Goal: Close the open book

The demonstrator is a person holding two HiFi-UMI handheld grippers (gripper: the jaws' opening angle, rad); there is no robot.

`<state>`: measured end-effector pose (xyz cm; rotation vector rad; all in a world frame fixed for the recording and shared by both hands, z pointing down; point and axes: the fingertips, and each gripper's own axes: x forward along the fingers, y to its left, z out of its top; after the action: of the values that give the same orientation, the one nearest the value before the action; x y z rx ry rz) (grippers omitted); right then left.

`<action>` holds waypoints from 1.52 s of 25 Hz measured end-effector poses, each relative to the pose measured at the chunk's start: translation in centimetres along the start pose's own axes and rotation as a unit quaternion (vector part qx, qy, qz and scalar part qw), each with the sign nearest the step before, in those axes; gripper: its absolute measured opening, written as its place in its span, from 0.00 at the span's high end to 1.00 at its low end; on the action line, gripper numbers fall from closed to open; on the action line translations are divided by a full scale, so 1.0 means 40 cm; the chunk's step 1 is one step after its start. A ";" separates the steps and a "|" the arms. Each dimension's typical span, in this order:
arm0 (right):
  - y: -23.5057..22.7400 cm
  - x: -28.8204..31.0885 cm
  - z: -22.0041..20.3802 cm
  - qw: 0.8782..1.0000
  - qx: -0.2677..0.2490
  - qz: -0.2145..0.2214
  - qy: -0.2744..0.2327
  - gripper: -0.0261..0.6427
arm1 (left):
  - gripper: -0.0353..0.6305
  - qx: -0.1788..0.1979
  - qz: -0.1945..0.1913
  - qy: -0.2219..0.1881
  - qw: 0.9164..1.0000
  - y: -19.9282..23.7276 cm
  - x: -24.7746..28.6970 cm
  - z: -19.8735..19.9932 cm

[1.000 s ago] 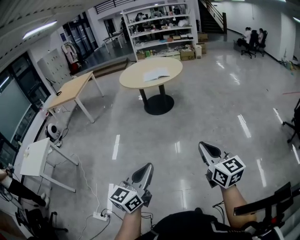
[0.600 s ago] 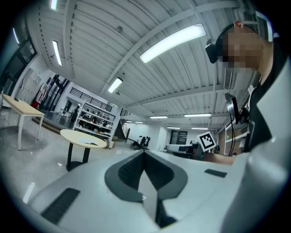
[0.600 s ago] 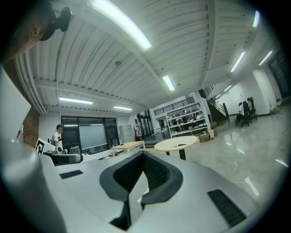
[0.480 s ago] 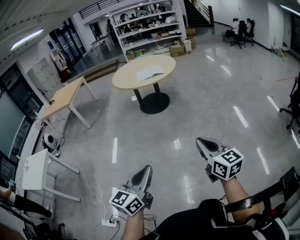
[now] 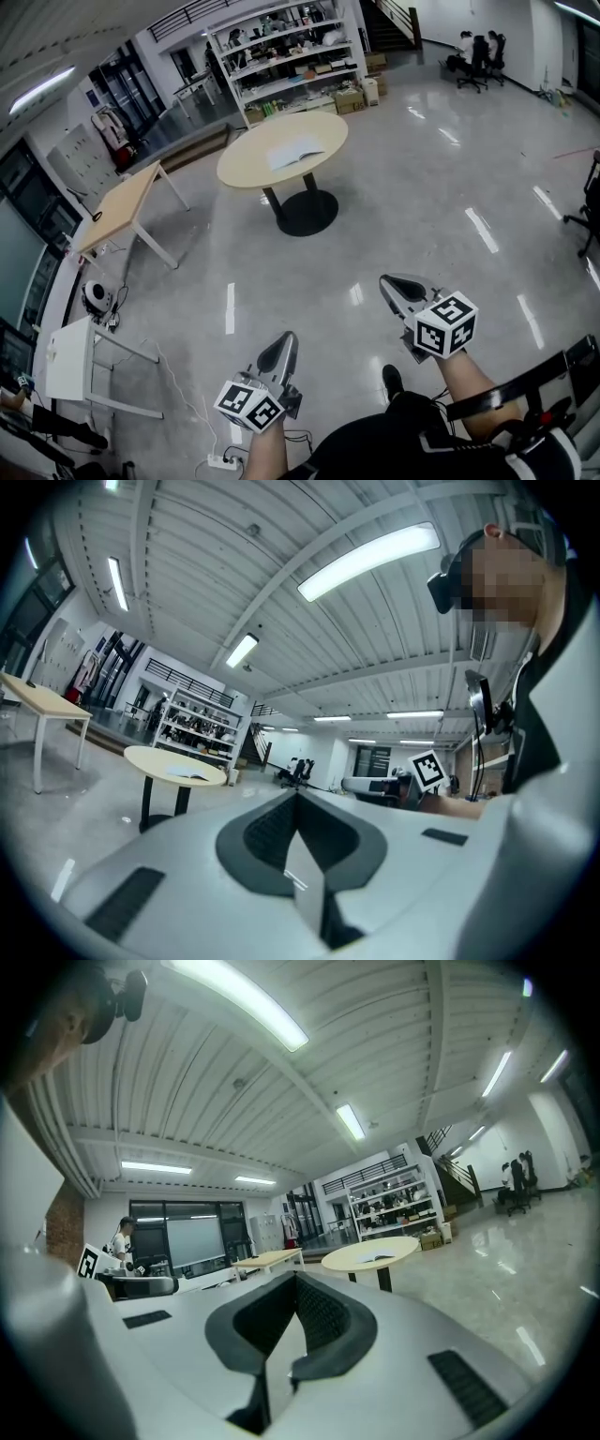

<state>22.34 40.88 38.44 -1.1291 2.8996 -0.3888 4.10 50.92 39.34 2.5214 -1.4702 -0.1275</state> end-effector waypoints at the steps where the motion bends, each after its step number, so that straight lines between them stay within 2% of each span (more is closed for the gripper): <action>1: -0.026 0.026 0.013 1.000 -0.003 0.003 -0.001 0.96 | 0.96 0.000 0.002 -0.002 1.000 0.018 0.036 0.010; 5: -0.149 0.154 0.079 1.000 -0.006 0.018 -0.004 0.96 | 0.96 0.016 0.008 -0.008 1.000 0.099 0.197 0.063; 12: -0.378 0.340 0.187 0.999 -0.010 0.039 -0.004 0.96 | 0.96 0.014 0.016 -0.019 1.000 0.201 0.486 0.126; 16: -0.481 0.437 0.218 0.999 -0.009 0.038 -0.002 0.96 | 0.96 0.013 0.020 -0.019 1.000 0.265 0.600 0.140; 20: -0.519 0.567 0.212 0.999 -0.003 0.035 0.006 0.96 | 0.96 0.002 0.030 -0.018 0.999 0.381 0.653 0.152; 26: -0.575 0.801 0.228 1.000 -0.009 0.025 0.013 0.96 | 0.96 -0.006 0.020 -0.014 1.000 0.614 0.773 0.181; 29: -0.587 0.941 0.258 1.000 -0.007 0.014 0.009 0.96 | 0.96 -0.008 0.007 -0.009 1.000 0.747 0.830 0.222; 34: -0.587 1.130 0.312 1.000 -0.013 -0.004 -0.003 0.96 | 0.96 0.008 -0.023 0.001 1.000 0.928 0.904 0.307; 38: -0.605 1.257 0.325 1.000 -0.008 -0.021 -0.005 0.96 | 0.96 0.010 -0.043 0.004 0.999 1.057 0.961 0.327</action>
<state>2.42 -12.76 35.65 -1.1938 2.8800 -0.3612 -15.12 -4.45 37.81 2.5988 -1.3671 -0.1170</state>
